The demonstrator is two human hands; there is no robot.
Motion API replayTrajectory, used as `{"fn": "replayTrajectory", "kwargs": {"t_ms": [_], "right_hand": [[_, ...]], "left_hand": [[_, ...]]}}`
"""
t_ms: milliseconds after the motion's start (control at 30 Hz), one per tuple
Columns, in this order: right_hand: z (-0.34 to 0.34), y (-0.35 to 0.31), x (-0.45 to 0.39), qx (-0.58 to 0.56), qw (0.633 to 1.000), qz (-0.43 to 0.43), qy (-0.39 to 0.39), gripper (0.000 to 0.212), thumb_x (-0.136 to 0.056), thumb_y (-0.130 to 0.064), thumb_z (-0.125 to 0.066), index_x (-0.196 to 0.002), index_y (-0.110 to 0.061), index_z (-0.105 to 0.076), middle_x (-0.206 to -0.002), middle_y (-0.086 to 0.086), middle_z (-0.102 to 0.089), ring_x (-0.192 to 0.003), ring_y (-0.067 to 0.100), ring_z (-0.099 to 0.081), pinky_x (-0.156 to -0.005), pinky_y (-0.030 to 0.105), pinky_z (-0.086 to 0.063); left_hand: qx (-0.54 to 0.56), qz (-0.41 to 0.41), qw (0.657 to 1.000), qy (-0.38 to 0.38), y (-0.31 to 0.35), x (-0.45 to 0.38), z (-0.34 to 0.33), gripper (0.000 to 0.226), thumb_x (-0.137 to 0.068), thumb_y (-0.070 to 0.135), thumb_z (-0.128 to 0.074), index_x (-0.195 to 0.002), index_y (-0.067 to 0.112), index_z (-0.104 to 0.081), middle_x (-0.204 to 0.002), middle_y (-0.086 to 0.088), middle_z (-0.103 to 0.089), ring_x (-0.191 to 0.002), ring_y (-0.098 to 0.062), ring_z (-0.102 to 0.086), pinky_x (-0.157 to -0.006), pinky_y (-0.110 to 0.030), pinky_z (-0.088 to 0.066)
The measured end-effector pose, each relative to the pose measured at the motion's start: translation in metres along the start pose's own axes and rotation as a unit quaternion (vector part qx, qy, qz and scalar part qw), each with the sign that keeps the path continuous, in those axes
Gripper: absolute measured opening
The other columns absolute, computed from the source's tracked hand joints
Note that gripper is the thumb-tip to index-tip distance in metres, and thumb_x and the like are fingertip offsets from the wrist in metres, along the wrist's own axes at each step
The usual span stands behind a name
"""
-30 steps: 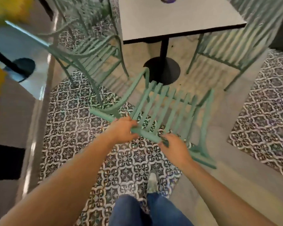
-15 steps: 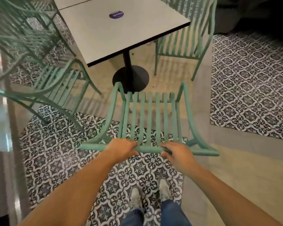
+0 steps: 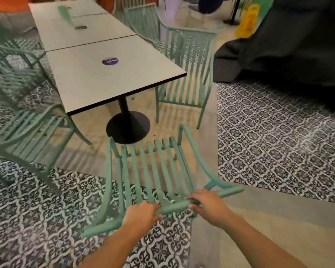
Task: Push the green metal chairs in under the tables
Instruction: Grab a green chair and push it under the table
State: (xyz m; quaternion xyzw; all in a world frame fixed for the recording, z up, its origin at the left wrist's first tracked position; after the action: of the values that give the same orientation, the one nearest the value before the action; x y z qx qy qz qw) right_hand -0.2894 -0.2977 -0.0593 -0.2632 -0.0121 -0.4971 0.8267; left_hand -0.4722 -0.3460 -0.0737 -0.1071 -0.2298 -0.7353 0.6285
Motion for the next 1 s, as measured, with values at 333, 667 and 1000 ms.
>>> {"fn": "replayTrajectory", "kwargs": {"t_ms": [333, 667, 1000], "right_hand": [[0.035, 0.08, -0.011, 0.018, 0.999, 0.04, -0.024, 0.037, -0.091, -0.049, -0.055, -0.124, -0.033, -0.059, -0.119, -0.014, -0.06, -0.114, 0.01, -0.049, -0.094, 0.029, -0.031], [0.051, 0.096, -0.014, 0.04, 0.998, 0.038, -0.016, 0.04, -0.091, -0.052, -0.052, -0.125, -0.033, -0.058, -0.118, -0.013, -0.059, -0.112, 0.012, -0.047, -0.093, 0.03, -0.029], [0.06, 0.123, -0.018, 0.049, 0.998, 0.036, -0.034, 0.048, -0.084, -0.064, -0.051, -0.121, -0.035, -0.06, -0.113, -0.017, -0.057, -0.114, 0.011, -0.046, -0.095, 0.032, -0.029]], "left_hand": [[0.056, 0.063, 0.996, 0.004, 0.066, -0.041, 0.0, 0.028, -0.094, 0.053, -0.048, -0.11, 0.031, -0.058, -0.089, 0.011, -0.064, -0.081, -0.011, -0.066, -0.08, -0.031, -0.057], [0.049, 0.064, 0.997, -0.001, 0.08, -0.054, 0.007, 0.031, -0.094, 0.055, -0.046, -0.11, 0.031, -0.059, -0.086, 0.01, -0.065, -0.076, -0.011, -0.065, -0.076, -0.03, -0.057], [0.145, 0.126, 0.981, 0.035, 0.094, -0.052, 0.011, 0.035, -0.095, 0.054, -0.045, -0.117, 0.032, -0.06, -0.079, 0.013, -0.062, -0.065, -0.004, -0.058, -0.072, -0.025, -0.057]]}}
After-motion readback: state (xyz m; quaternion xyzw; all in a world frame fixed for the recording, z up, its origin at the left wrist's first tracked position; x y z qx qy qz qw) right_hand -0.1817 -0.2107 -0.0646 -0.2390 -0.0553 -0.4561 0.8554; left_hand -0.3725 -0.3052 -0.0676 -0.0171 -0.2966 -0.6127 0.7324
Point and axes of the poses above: each hand's wrist, its own x-axis away from the middle knuckle, its own z-axis out of the back of the hand, y = z × x, the point moved 9 cm from there along -x, towards the middle knuckle
